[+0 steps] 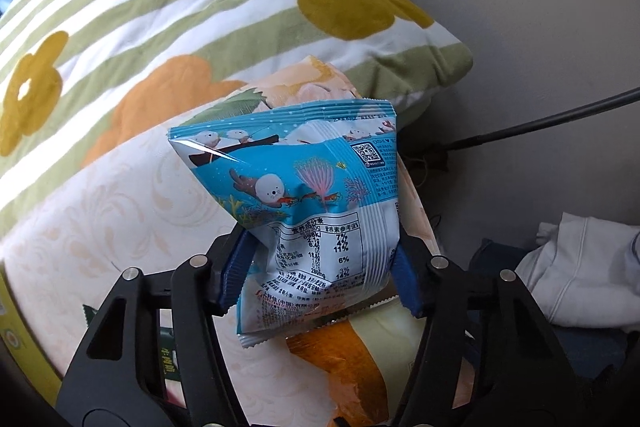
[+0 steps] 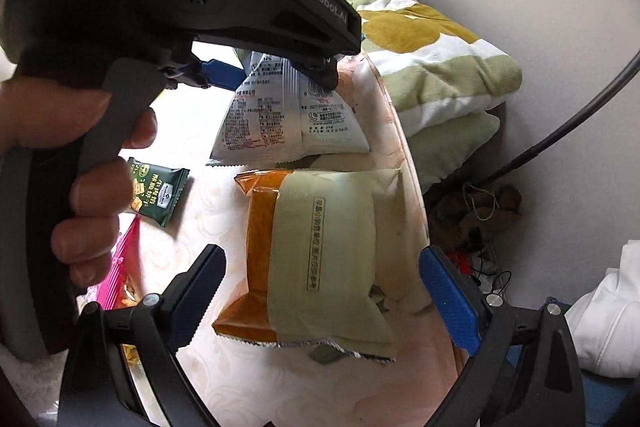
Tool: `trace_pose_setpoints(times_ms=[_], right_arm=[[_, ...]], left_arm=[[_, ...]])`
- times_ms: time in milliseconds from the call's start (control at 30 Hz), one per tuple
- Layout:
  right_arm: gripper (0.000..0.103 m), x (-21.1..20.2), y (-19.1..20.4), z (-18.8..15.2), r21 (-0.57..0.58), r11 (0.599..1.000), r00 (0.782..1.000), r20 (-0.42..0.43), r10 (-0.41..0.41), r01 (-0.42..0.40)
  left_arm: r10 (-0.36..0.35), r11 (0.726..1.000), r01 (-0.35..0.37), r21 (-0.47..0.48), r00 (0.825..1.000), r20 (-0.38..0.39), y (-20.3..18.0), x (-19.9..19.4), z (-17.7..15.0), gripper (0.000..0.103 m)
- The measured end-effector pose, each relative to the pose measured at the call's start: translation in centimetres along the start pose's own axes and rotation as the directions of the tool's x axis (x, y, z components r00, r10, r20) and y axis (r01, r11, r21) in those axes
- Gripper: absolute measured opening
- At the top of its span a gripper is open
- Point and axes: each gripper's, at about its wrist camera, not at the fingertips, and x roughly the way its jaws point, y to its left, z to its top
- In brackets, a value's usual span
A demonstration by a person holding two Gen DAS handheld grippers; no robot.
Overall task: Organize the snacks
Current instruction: 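Grasp the blue-white bag with the left tool while the right tool grasps the orange-cream bag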
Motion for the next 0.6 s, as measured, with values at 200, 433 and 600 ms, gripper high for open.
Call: trace_pose_setpoints(times_ms=[200,433,600], right_arm=[[0.087,1.0,0.7,0.2,-0.022,1.000,1.000,-0.012,-0.005,0.004],[0.068,1.9,1.1,0.3,-0.043,0.999,0.999,-0.043,-0.005,0.003],[0.060,1.7,1.4,0.4,-0.068,0.998,0.999,-0.047,0.000,-0.003]], left_arm=[[0.010,1.000,-0.010,-0.013,1.000,0.027,1.0,-1.0,0.2,0.056],[0.015,1.000,-0.014,-0.026,0.999,0.039,1.7,-1.8,0.0,0.056],[0.015,0.999,-0.013,-0.042,0.998,0.054,1.9,-2.6,-0.4,0.056]])
